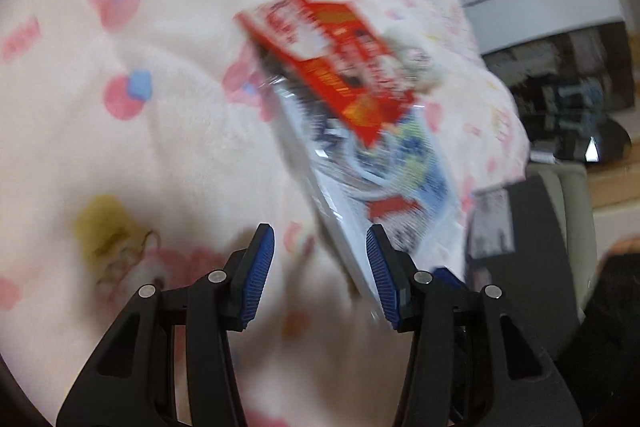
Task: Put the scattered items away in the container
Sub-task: 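Grasp the clear bead-art kit bag with the left gripper while the right gripper grasps it too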
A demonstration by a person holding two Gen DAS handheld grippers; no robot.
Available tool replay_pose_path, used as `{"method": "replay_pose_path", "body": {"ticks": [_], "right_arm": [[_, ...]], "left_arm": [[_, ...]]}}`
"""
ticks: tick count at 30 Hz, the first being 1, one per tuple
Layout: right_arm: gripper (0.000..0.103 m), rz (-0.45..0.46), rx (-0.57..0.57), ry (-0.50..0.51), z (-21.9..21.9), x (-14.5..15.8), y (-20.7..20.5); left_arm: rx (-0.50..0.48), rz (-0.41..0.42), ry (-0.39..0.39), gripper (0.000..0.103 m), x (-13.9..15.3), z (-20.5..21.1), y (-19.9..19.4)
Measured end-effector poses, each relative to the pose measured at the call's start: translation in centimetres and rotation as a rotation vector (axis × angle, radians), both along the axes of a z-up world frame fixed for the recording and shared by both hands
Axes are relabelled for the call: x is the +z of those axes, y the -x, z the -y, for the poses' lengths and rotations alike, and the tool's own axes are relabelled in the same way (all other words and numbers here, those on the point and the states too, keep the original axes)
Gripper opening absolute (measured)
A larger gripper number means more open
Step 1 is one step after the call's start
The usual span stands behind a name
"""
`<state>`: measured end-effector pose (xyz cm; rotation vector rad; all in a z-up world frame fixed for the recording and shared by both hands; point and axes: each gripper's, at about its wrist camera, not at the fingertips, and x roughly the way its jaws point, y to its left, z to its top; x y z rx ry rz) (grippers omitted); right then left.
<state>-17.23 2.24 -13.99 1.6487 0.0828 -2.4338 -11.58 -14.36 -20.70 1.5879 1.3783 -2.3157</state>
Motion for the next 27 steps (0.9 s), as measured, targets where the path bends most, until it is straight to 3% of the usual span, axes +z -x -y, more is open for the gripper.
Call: {"method": "replay_pose_path", "body": {"ticks": [3, 7, 8, 14, 20, 23, 27], "right_arm": [[0.042, 0.012, -0.017, -0.038, -0.2, -1.0, 1.0], [0.041, 0.005, 0.014, 0.000, -0.2, -0.8, 0.6], [0.041, 0.004, 0.017, 0.003, -0.1, -0.8, 0.5], [0.041, 0.027, 0.051, 0.072, 0.1, -0.5, -0.6], [0.042, 0.071, 0.273, 0.068, 1.5, 1.0, -2.8], [0.042, 0.112, 0.250, 0.130, 0.8, 1.2, -2.4], [0.043, 0.111, 0.230, 0.093, 1.5, 0.3, -0.7]], "left_arm": [[-0.010, 0.013, -0.073, 0.049, -2.5, -0.6, 1.5], [0.020, -0.027, -0.169, 0.051, -3.9, -0.9, 2.3], [0.017, -0.039, -0.193, 0.039, -4.2, -1.0, 2.5], [0.064, -0.105, -0.280, 0.024, -3.0, 0.8, 0.6], [0.028, -0.078, -0.179, 0.023, -0.2, 5.1, -5.7], [0.014, -0.053, -0.082, 0.024, 1.0, 7.3, -8.6], [0.015, -0.032, 0.007, 0.028, 1.7, 9.1, -11.0]]}}
